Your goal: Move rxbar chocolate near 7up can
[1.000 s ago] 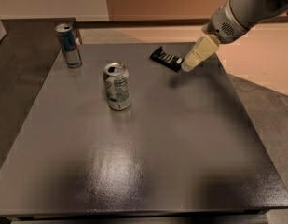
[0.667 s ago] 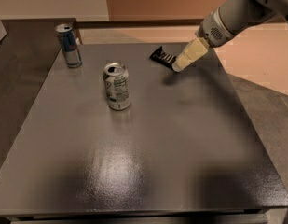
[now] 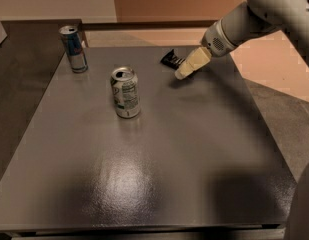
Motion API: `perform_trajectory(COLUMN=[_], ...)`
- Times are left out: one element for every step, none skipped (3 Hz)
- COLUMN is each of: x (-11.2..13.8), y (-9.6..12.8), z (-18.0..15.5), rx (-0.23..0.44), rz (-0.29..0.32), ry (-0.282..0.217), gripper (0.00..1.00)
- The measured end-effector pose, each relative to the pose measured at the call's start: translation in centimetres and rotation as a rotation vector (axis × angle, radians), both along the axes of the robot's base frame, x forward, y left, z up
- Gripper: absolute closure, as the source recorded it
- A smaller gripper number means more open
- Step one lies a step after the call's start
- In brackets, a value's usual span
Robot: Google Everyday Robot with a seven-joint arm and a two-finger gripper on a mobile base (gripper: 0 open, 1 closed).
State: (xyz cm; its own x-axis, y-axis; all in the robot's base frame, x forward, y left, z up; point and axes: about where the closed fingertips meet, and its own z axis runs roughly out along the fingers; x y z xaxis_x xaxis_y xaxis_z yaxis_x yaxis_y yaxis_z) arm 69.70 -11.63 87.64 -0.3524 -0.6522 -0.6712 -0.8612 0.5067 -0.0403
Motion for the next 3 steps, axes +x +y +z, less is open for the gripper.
perform_trajectory(x=[2.0,2.5,2.7], y=[0.8,0.8,0.5], z=[-2.0,-2.8,-3.3], rx=[0.015,0.021,0.022], rz=[0.008,0.004,0.001], ry=[-0.014,-0.007,0.001], gripper=[0.0,0.0,0.18])
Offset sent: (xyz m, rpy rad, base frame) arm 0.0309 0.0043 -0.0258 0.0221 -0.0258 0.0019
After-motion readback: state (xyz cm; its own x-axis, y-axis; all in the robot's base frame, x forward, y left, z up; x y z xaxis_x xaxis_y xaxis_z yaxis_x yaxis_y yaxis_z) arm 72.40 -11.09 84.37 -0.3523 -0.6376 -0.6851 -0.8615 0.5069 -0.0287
